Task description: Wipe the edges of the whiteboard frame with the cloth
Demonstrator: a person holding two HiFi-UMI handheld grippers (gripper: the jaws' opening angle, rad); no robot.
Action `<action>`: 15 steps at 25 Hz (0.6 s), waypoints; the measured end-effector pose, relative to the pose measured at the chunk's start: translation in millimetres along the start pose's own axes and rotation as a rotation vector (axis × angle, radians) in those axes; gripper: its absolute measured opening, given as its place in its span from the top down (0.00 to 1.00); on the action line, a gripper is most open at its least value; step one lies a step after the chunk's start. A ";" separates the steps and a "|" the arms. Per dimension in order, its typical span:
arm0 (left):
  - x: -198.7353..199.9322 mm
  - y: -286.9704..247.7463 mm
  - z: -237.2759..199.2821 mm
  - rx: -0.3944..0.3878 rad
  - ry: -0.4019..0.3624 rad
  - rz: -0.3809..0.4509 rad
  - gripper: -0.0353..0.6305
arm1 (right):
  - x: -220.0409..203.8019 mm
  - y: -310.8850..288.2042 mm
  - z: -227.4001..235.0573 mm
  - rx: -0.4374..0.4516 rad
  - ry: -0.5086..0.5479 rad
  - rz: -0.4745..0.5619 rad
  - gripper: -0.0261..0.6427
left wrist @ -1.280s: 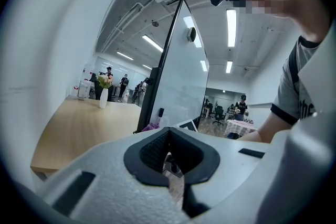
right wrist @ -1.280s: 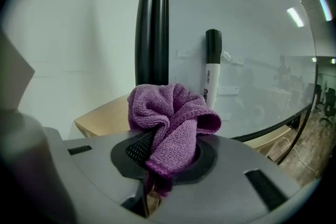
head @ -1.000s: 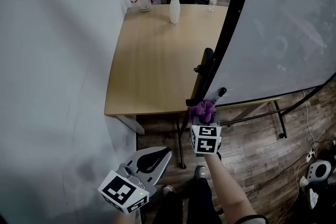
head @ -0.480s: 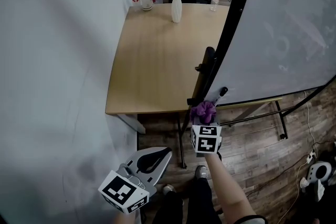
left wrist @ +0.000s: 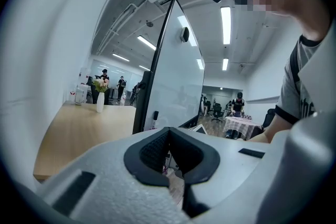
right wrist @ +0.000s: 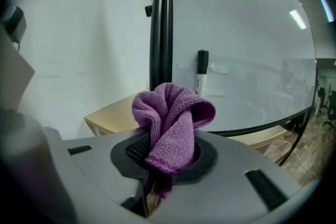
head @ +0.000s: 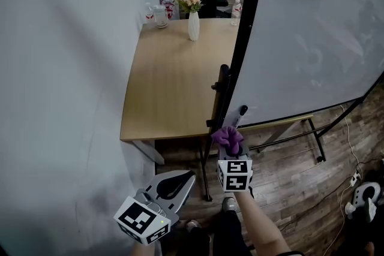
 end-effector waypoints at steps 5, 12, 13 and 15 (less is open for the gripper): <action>11.9 4.3 12.6 -0.016 -0.021 0.017 0.92 | 19.8 40.8 0.0 0.014 -0.001 0.060 0.86; 22.8 8.8 34.0 -0.056 -0.046 0.037 0.92 | 42.5 102.4 5.3 0.027 -0.009 0.129 0.86; 24.0 9.3 35.8 -0.056 -0.049 0.040 0.92 | 45.5 111.6 5.8 0.029 -0.010 0.142 0.86; 25.9 9.4 40.0 -0.063 -0.053 0.047 0.92 | 51.6 130.1 6.5 0.033 -0.007 0.168 0.86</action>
Point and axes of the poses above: the fingertips, and each gripper's own axes: y backward along the fingers, z to its right, x out of its top, the point moved 2 cm from there along y, backward along the fingers, and after that the axes turned 5 degrees about -y, right-handed, at the moved point
